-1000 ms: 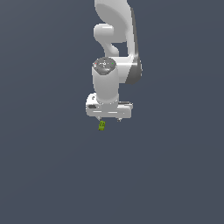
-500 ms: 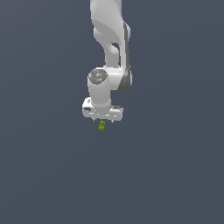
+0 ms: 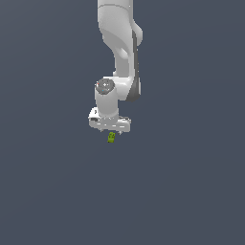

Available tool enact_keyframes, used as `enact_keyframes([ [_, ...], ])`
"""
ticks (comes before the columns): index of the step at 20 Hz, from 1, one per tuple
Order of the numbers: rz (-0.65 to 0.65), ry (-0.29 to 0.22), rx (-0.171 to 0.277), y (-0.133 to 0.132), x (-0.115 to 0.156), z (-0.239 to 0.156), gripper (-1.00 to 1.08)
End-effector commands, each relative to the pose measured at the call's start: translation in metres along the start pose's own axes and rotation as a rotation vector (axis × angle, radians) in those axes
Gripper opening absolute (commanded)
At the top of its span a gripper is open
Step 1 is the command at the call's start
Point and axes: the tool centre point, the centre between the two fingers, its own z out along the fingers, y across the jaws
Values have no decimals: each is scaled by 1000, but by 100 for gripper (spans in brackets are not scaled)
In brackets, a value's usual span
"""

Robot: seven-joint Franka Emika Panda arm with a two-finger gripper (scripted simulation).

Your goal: Pick up the object and move it to a goal position.

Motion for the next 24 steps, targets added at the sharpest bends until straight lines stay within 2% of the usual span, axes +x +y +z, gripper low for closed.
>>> enact_keyframes([
  [1,0,1,0,0,0,0,100],
  [19,0,2,0,1,-1,51,100],
  [20,0,2,0,1,-1,51,-100],
  [24,0,2,0,1,-1,51,-100],
])
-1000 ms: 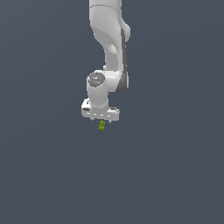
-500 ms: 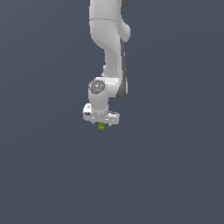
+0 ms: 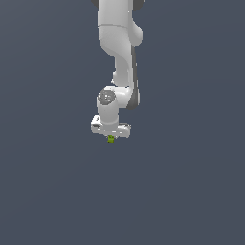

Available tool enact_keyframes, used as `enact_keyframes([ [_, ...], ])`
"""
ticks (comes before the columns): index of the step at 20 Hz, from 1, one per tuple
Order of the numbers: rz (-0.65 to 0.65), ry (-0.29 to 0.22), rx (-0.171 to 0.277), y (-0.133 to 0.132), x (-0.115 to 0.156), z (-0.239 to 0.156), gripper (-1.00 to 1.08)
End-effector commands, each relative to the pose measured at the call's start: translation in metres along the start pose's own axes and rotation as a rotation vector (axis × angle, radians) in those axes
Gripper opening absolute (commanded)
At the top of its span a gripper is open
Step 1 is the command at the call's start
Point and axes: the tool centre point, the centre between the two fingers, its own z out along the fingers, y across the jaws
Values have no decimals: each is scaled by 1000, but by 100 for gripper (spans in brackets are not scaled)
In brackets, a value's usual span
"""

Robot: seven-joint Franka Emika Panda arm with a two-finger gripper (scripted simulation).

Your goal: Pick up the object and move it to a goal position.

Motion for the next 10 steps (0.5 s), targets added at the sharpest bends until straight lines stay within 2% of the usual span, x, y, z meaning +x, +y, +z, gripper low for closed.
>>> enact_keyframes([
  [1,0,1,0,0,0,0,-100],
  [10,0,0,0,-3,-2,-3,-100],
])
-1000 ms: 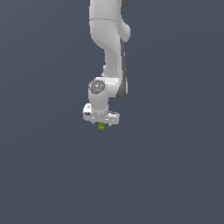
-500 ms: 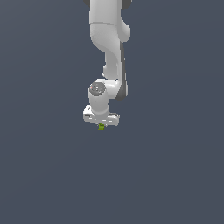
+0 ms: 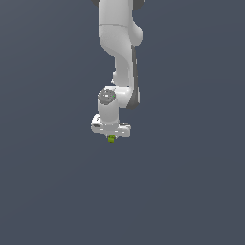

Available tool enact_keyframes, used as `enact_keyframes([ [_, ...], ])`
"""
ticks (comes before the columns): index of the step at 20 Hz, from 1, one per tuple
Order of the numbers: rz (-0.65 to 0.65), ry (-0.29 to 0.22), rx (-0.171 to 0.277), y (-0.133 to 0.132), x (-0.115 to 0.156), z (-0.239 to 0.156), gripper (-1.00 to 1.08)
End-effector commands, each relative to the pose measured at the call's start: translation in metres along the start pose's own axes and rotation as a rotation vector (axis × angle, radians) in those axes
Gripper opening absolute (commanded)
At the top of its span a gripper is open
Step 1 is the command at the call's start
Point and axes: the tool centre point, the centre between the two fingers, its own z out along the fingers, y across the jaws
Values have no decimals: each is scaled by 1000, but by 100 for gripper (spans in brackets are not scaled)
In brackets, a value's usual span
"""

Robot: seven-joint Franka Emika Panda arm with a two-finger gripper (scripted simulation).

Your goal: Pick up the object and move it to a goal position.

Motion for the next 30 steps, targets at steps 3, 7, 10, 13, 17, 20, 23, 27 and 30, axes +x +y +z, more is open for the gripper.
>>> enact_keyframes([
  [3,-1,1,0,-9,-5,-8,-100],
  [7,-1,1,0,-23,-13,-21,-100],
  [10,-1,1,0,-39,-22,-36,-100],
  [13,-1,1,0,-58,-33,-54,-100],
  [17,-1,1,0,-90,-51,-83,-100],
  [20,-1,1,-1,-115,-65,-107,-100],
  [23,-1,2,-2,-139,-78,-129,-100],
  [27,-1,2,-3,-167,-92,-155,-100],
  [30,-1,2,-3,-185,-101,-172,-100],
])
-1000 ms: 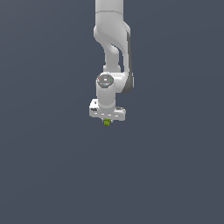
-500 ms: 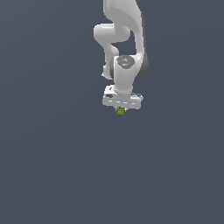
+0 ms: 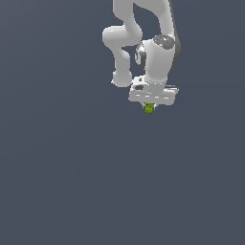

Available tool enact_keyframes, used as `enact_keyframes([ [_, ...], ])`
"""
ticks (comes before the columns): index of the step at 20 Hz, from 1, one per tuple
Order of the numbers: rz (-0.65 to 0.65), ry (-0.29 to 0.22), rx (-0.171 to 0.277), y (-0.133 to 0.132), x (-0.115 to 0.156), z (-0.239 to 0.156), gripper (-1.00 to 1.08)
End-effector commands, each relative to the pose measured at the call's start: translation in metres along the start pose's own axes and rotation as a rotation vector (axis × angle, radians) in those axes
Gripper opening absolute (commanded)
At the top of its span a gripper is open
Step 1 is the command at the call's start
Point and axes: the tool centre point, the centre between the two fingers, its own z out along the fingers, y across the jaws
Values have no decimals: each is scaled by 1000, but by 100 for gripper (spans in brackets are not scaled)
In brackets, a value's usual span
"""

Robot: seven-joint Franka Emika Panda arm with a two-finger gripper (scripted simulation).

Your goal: Pick up the object and move it to a goal position.

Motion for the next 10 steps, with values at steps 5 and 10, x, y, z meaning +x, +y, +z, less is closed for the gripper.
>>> enact_keyframes([
  [5,1,-1,0,-29,-14,-27,-100],
  [10,1,-1,1,-36,-17,-33,-100],
])
